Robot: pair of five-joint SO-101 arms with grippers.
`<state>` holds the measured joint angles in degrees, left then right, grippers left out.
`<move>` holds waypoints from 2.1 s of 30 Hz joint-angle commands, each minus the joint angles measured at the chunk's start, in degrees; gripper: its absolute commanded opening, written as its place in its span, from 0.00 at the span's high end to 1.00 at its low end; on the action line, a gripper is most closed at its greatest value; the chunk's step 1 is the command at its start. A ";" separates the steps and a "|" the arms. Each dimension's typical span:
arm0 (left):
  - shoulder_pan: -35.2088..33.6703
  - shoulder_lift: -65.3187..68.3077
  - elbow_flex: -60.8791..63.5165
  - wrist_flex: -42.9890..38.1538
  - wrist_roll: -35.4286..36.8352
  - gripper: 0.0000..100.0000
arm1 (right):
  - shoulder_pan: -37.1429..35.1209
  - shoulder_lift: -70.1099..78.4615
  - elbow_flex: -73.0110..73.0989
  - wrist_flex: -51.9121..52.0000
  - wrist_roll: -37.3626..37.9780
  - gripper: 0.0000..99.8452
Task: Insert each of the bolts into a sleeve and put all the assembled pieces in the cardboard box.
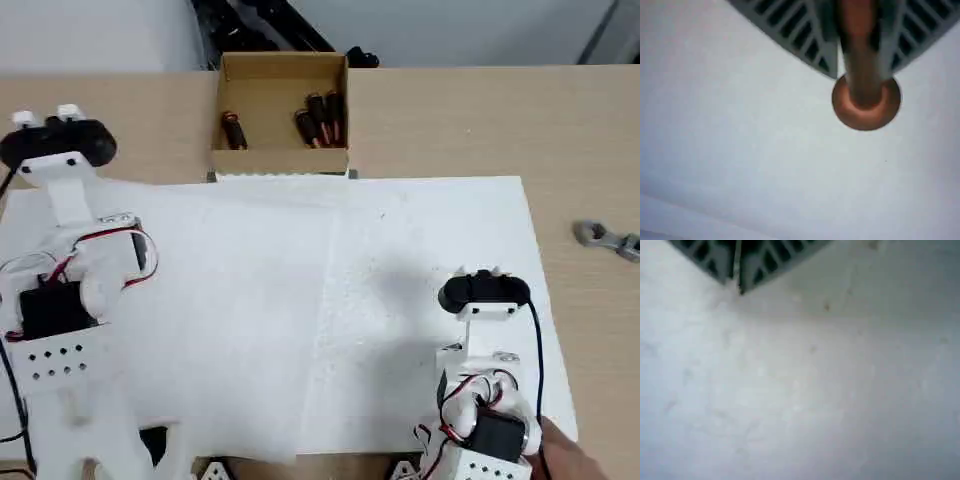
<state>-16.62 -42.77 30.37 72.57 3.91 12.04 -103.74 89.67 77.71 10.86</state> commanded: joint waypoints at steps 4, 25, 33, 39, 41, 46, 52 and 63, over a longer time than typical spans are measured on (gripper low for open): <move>-0.62 -1.76 -0.84 -1.85 -0.53 0.99 | -0.31 -0.13 -0.26 -1.10 0.44 1.00; -0.44 -1.76 -0.84 -1.76 -0.09 0.99 | -0.31 -0.13 -0.26 -1.10 0.44 1.00; -0.62 -1.76 -0.75 -1.32 -0.09 0.99 | -0.31 -0.13 -0.26 -1.10 0.44 1.00; -0.62 -1.76 2.24 -1.85 -0.09 0.99 | -0.31 -0.13 -0.26 -1.10 0.44 1.00; -0.44 -1.76 2.33 -1.93 -0.09 0.99 | -0.31 -0.13 -0.26 -1.10 0.44 1.00; -0.44 -1.76 2.24 -4.13 -0.26 0.99 | -0.31 -0.13 -0.26 -1.10 0.44 1.00; -0.53 -1.85 2.07 -4.22 -0.26 0.99 | -0.31 -0.13 -0.26 -1.10 0.44 1.00; -0.62 -1.85 1.63 -3.87 -0.18 0.99 | -0.31 -0.13 -0.26 -1.10 0.44 1.00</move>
<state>-16.88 -42.86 33.19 69.85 4.00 12.04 -103.74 89.67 77.71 10.77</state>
